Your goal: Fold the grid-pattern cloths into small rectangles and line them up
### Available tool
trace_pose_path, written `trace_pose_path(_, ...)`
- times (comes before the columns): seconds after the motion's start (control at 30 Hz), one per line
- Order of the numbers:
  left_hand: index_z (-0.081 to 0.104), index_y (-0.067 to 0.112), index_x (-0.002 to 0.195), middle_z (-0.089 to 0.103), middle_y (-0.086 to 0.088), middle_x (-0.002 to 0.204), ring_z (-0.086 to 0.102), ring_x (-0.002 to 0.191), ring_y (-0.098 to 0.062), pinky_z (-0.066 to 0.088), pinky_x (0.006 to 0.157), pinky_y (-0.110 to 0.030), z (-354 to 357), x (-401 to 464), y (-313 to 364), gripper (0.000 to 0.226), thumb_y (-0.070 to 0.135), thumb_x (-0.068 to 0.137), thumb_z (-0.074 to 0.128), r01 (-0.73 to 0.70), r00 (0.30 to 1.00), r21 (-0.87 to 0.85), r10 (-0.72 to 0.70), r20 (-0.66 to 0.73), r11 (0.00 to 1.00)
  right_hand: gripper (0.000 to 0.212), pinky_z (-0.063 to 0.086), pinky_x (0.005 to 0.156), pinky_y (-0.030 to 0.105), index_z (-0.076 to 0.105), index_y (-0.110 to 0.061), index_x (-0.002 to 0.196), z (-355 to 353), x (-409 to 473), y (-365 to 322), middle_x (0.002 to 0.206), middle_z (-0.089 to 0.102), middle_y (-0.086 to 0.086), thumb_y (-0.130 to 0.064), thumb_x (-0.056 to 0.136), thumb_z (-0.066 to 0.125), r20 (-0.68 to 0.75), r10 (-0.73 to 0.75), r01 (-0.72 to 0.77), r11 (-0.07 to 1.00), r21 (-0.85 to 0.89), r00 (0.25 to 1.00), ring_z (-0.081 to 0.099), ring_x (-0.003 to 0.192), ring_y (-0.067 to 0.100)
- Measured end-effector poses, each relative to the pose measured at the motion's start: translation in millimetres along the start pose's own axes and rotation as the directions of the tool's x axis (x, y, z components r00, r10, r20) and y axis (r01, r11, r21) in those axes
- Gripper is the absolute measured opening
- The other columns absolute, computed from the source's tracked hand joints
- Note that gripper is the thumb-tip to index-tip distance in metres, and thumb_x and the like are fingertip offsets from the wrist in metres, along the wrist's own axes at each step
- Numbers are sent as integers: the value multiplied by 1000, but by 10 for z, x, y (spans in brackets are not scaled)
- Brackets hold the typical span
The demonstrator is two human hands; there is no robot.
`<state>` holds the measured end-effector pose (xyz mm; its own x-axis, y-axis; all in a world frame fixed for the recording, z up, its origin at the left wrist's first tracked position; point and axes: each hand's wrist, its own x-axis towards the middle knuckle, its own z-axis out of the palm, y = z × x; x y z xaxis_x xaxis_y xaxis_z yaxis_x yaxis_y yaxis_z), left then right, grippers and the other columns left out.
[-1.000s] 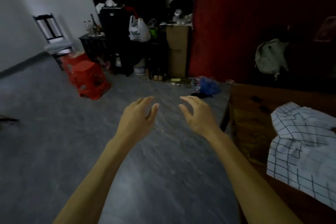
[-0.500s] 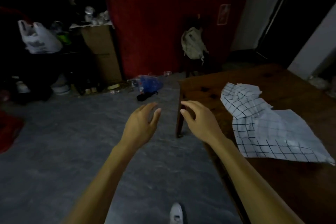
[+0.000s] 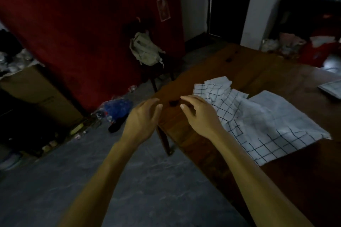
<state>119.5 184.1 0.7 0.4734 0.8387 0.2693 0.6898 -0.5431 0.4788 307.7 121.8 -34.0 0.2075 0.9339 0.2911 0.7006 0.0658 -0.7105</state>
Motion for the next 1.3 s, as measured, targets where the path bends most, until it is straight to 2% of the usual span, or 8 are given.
trace_pose_path(0.1, 57, 14, 125, 61, -7, 125, 60, 106, -19, 44, 83, -25, 245, 367, 81, 38, 37, 98, 44, -65, 997, -33, 67, 45, 997, 37, 41, 100, 30, 52, -20, 133, -146, 103, 280, 133, 54, 0, -35, 99, 46, -55, 60, -61, 998, -17, 997, 49, 123, 16)
trace_pose_path(0.37, 53, 16, 131, 57, -1, 130, 53, 113, -10, 36, 87, -18, 1024, 1083, 192, 39, 36, 98, 45, -187, 952, -115, 209, 223, 976, 35, 41, 95, 26, 56, -15, 129, -281, 217, 1004, 128, 58, 5, -27, 97, 51, -166, 261, -274, 960, -60, 951, 52, 119, 18)
trace_pose_path(0.57, 50, 17, 134, 54, -2, 134, 50, 121, -14, 38, 97, -24, 1608, 1775, -1, 42, 39, 98, 44, -224, 900, -212, 285, 330, 951, 36, 45, 98, 37, 56, -14, 129, -137, 468, 1430, 129, 57, 8, -26, 95, 55, -194, 411, -438, 889, -131, 891, 53, 119, 24)
trace_pose_path(0.7, 50, 19, 133, 53, -2, 135, 49, 120, -15, 43, 99, -34, 1938, 2161, -129, 39, 35, 98, 47, -206, 862, -291, 314, 398, 934, 41, 41, 99, 36, 48, -20, 135, 11, 742, 1577, 138, 49, 4, -32, 96, 53, -197, 541, -572, 801, -175, 818, 47, 124, 21)
trace_pose_path(0.77, 50, 19, 133, 53, -3, 134, 49, 120, -15, 43, 99, -35, 2084, 2309, -156, 38, 34, 98, 47, -186, 837, -319, 320, 444, 929, 44, 44, 99, 40, 47, -19, 136, 85, 857, 1610, 140, 48, 5, -31, 94, 55, -227, 601, -639, 749, -176, 766, 47, 124, 23)
trace_pose_path(0.97, 50, 18, 132, 53, -6, 132, 51, 115, -16, 44, 91, -31, 2527, 2581, -151, 40, 36, 97, 46, -185, 724, -350, 368, 583, 918, 49, 41, 103, 36, 45, -19, 138, 302, 935, 1819, 141, 47, 4, -31, 93, 58, -284, 709, -761, 630, -157, 646, 45, 127, 21)
trace_pose_path(1.13, 50, 14, 132, 52, -7, 133, 48, 120, -19, 40, 96, -31, 2783, 2635, -49, 41, 32, 95, 51, -249, 665, -365, 432, 609, 897, 48, 41, 97, 33, 44, -19, 139, 381, 821, 2052, 137, 49, 4, -31, 94, 56, -330, 800, -862, 496, -106, 501, 50, 120, 21)
trace_pose_path(1.3, 48, 15, 134, 51, -6, 133, 48, 120, -19, 34, 93, -24, 3107, 2638, 83, 43, 32, 95, 53, -329, 613, -350, 480, 628, 877, 49, 43, 99, 38, 44, -19, 139, 458, 717, 2300, 137, 48, 2, -36, 94, 54, -334, 847, -907, 416, -70, 414, 50, 120, 21)
